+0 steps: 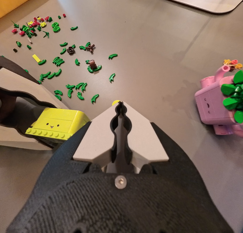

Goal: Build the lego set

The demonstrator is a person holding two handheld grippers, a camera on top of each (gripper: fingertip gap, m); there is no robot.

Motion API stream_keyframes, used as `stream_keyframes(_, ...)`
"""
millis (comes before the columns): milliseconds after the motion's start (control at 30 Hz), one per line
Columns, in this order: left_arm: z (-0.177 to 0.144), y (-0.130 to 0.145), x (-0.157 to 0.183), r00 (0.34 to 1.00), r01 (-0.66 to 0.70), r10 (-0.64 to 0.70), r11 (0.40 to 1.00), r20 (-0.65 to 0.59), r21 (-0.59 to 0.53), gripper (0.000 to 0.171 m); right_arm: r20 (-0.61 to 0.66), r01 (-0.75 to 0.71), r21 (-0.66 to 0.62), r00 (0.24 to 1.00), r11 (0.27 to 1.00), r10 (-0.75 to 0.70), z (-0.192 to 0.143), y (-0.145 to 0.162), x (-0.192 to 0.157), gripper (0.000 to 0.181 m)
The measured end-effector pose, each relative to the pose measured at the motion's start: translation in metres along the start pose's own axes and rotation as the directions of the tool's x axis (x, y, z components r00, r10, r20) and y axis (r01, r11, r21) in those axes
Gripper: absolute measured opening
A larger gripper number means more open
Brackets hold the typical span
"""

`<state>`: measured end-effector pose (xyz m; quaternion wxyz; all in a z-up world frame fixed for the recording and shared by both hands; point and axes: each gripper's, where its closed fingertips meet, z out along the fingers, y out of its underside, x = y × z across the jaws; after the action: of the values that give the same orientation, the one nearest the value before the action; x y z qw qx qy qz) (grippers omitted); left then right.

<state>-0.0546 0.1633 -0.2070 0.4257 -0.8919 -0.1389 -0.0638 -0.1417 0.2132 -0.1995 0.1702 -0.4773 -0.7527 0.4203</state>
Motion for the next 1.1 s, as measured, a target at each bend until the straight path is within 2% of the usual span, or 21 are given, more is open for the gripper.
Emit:
stream_keyframes(233, 0.0, 0.0, 0.001, 1.0, -0.005, 0.005, 1.0, -0.003, 0.001, 0.05, 0.013, -0.01, 0.033, 1.0, 0.999, 0.009, -0.003, -0.004, -0.001, 0.011)
stream_keyframes(433, -0.003, -0.003, 0.001, 1.0, 0.013, -0.012, 1.0, -0.018, 0.027, 0.048, 0.016, -0.013, 0.009, 1.0, 1.0, 0.013, -0.001, -0.001, -0.001, 0.026)
stream_keyframes(600, -0.003, -0.002, 0.0, 0.999, 0.025, -0.025, 0.999, -0.021, 0.023, 0.049, 0.086, -0.052, -0.015, 0.995, 0.999, 0.053, 0.002, 0.0, -0.004, 0.037)
stream_keyframes(700, -0.002, -0.001, -0.001, 0.999, 0.034, -0.034, 0.999, -0.023, 0.014, 0.051, 0.104, -0.042, -0.032, 0.994, 0.999, 0.045, 0.006, -0.001, -0.005, 0.034)
stream_keyframes(800, 0.0, 0.001, -0.001, 0.998, 0.052, -0.052, 0.999, -0.035, -0.006, 0.052, 0.112, -0.026, -0.069, 0.993, 0.997, 0.034, 0.008, 0.002, -0.008, 0.014)
stream_keyframes(900, 0.0, 0.001, -0.002, 0.997, 0.071, -0.071, 0.997, -0.042, -0.002, 0.049, 0.133, -0.079, -0.017, 0.988, 0.997, 0.081, -0.004, -0.009, -0.016, 0.014)
stream_keyframes(967, -0.001, 0.001, -0.002, 0.996, 0.074, -0.074, 0.997, -0.044, -0.003, 0.046, 0.263, -0.22, 0.106, 0.947, 0.97, 0.186, -0.025, -0.036, -0.032, 0.014)
stream_keyframes(1000, -0.001, 0.0, -0.002, 0.997, 0.07, -0.07, 0.998, -0.04, -0.002, 0.046, 0.379, -0.332, 0.174, 0.891, 0.927, 0.249, -0.041, -0.054, -0.042, 0.013)
stream_keyframes(1033, -0.001, 0.0, -0.002, 0.997, 0.063, -0.063, 0.998, -0.034, 0.001, 0.046, 0.505, -0.457, 0.218, 0.809, 0.862, 0.301, -0.058, -0.071, -0.051, 0.013)
stream_keyframes(1100, -0.004, -0.004, -0.002, 0.999, 0.042, -0.041, 0.999, -0.024, 0.036, 0.047, 0.697, -0.65, 0.223, 0.627, 0.727, 0.347, -0.088, -0.093, -0.06, 0.013)
